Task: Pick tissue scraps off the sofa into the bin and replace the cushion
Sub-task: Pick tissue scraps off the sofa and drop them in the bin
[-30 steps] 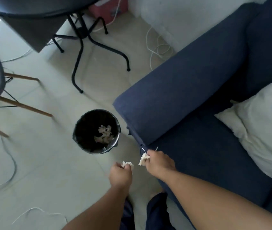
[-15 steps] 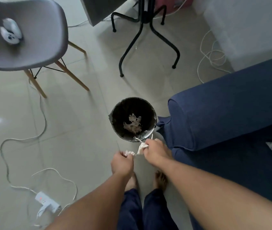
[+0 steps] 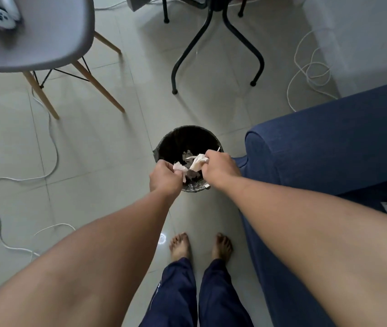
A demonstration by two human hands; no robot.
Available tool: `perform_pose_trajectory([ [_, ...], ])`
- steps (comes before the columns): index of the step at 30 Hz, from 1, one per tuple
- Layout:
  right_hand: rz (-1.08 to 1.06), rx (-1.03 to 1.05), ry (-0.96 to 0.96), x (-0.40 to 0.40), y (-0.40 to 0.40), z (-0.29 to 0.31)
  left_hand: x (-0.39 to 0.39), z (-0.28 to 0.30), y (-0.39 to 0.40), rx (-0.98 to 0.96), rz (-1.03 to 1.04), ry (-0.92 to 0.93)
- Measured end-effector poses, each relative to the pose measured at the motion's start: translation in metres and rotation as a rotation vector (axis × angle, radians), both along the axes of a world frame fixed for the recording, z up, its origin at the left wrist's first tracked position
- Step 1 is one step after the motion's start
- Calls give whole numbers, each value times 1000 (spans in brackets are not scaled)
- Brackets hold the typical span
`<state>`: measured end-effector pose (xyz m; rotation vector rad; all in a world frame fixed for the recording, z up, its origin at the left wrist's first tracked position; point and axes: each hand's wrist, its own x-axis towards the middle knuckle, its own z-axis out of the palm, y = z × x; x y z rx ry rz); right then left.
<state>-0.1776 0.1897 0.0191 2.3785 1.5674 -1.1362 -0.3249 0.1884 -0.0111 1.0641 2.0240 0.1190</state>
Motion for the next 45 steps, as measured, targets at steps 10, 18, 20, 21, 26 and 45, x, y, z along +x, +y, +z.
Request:
perform_pose_trajectory([
  [10,23,-52,-18,-7,-4,9,-10,1,-4,-43,-164,68],
  [18,-27,-98,-35,6,-36,17,2,12,-13,-69,-330,96],
  [20,-29,-99,-41,10,-48,20,9,17,-18,-87,-381,100],
  [21,-25,-95,-44,13,-55,22,12,20,-21,-100,-408,100],
  [26,-66,-110,-66,38,-93,34,35,27,-40,-106,-581,117],
  [45,-600,-98,-88,199,-302,69,226,62,-171,-165,-1268,113],
])
